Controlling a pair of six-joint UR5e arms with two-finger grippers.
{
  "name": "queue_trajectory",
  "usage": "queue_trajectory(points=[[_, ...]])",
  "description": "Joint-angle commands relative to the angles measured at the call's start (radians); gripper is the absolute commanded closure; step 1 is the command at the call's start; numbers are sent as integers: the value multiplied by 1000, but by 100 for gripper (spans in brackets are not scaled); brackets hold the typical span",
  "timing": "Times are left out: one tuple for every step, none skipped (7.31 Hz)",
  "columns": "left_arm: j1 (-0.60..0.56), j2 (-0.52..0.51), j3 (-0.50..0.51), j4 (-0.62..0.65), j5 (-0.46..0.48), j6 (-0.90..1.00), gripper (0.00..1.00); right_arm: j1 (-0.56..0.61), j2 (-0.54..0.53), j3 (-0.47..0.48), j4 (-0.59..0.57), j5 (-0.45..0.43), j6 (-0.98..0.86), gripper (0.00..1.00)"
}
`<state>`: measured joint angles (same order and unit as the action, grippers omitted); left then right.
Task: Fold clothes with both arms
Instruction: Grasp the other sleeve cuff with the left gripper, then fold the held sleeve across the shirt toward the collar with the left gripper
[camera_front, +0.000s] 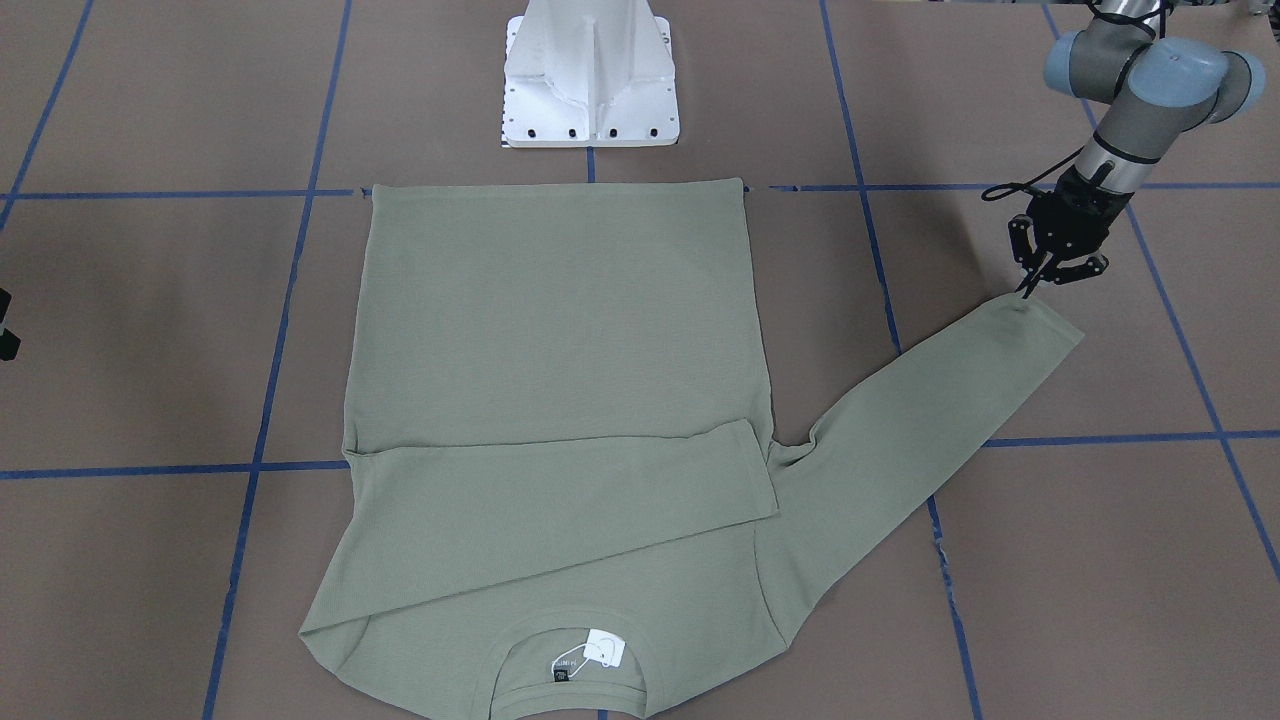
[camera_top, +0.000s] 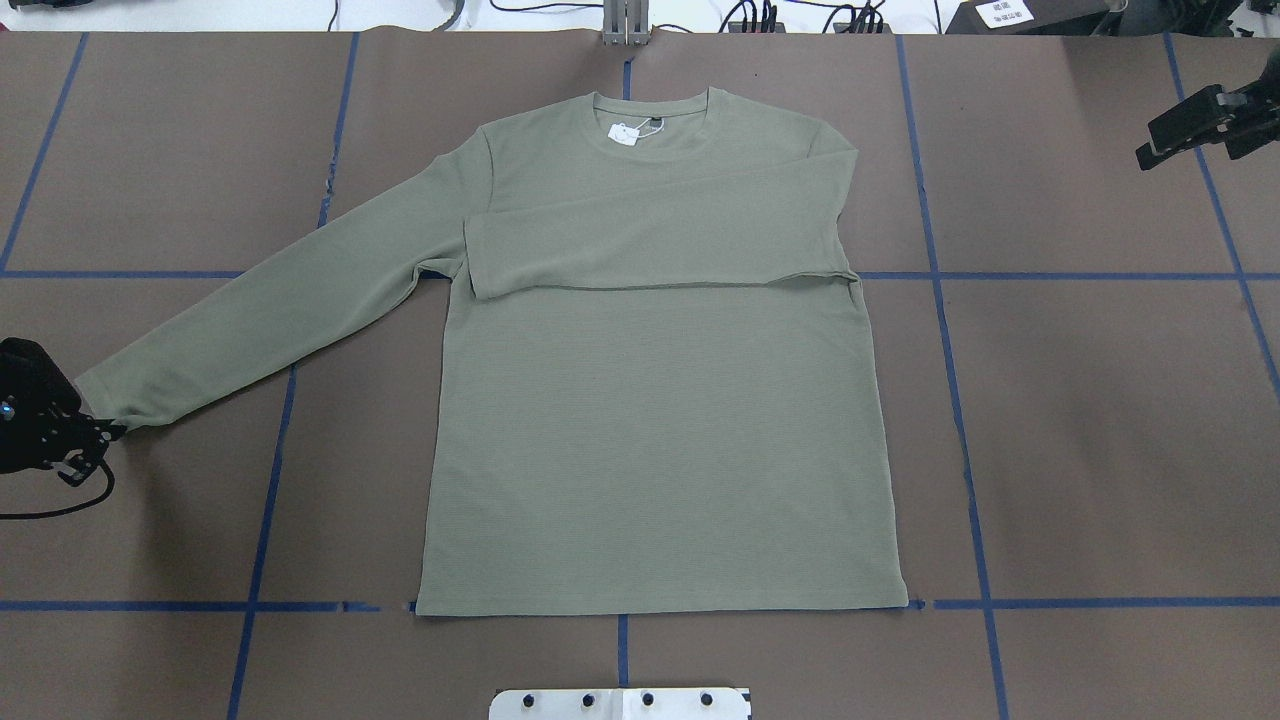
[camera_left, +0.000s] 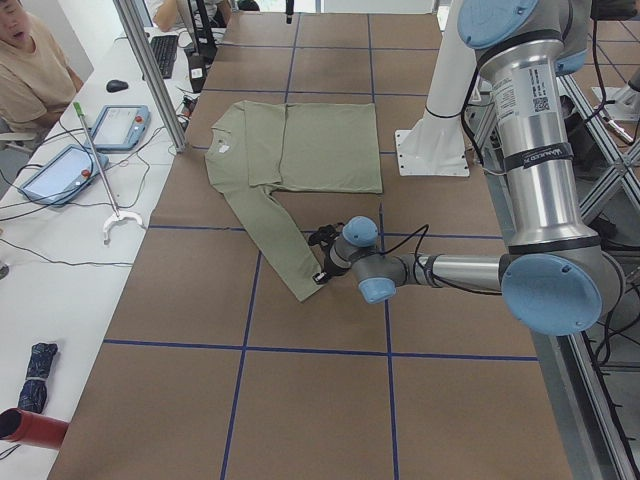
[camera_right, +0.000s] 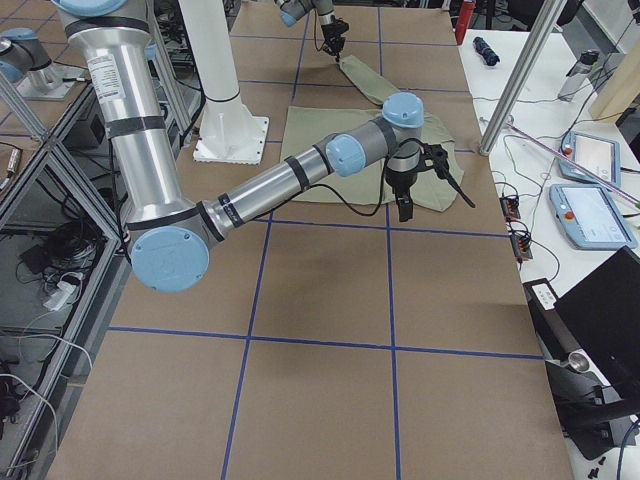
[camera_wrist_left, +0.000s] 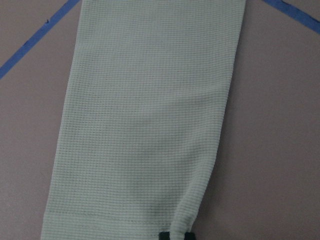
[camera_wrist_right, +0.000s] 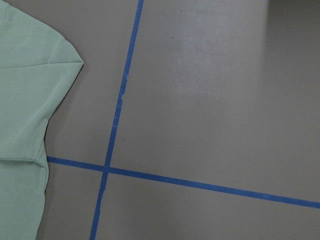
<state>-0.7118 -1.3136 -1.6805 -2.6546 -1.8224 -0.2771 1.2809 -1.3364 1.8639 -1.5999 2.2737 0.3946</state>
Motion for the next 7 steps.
queue_trajectory(points=[[-59, -22, -60, 11, -8, 1, 100, 6, -19, -5, -6, 1, -41, 0], [-130, -101, -64, 77, -26, 1, 100, 23, -45, -9, -14, 3, -86, 0], [-187, -233, -70, 207, -34, 1, 100, 47, -84, -9, -12, 9, -162, 0], [-198, -357, -68, 317, -34, -14, 100, 84, -107, -21, -17, 24, -251, 0], [-195, -478, -67, 422, -35, -77, 100, 95, -133, -25, -15, 32, -296, 0], [-193, -628, -55, 573, -34, -138, 100, 127, -167, -22, -6, 29, -354, 0], [-184, -756, -33, 702, -34, -219, 100, 165, -182, -23, -15, 33, -403, 0]])
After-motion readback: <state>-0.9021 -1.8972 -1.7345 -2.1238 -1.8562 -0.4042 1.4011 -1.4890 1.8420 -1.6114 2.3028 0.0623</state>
